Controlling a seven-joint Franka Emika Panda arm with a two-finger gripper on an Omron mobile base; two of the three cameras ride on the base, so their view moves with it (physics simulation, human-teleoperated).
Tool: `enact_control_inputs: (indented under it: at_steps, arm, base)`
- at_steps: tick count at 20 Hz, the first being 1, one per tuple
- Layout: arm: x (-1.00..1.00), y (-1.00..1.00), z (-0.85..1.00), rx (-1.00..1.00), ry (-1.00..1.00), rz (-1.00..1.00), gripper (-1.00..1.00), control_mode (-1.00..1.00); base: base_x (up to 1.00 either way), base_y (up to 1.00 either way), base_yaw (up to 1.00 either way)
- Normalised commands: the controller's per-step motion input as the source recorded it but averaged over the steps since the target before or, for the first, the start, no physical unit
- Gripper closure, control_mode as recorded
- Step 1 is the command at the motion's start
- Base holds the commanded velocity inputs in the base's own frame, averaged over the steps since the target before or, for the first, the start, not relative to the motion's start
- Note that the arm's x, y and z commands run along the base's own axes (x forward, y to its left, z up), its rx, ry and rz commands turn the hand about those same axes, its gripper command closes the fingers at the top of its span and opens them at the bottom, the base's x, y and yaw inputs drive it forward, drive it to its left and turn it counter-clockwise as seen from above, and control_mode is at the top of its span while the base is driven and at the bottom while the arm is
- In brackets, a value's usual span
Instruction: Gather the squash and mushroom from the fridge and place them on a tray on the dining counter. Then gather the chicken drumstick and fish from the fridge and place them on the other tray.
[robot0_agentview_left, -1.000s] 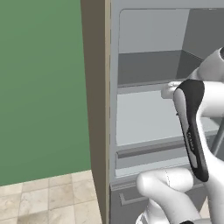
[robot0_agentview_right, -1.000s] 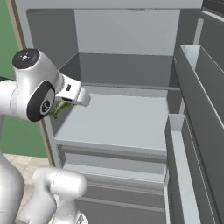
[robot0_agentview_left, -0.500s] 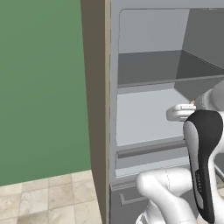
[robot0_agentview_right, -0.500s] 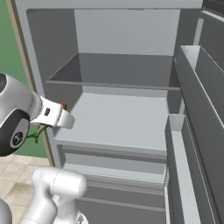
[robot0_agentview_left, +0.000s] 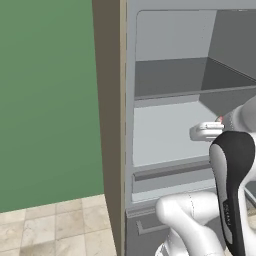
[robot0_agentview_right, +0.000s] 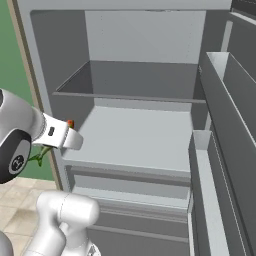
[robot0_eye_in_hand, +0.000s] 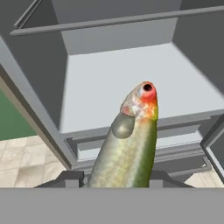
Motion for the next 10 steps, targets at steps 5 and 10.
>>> enact_control_inputs:
  at_steps: [5, 10]
  arm:
    - [0.0, 0.0, 0.0, 0.0, 0.0, 0.0, 1.0, 1.0]
    - [0.0, 0.0, 0.0, 0.0, 0.0, 0.0, 1.0, 1.0]
  base:
    - [-0.1, 0.26, 0.0]
    - [-0.02, 0.91, -0.02]
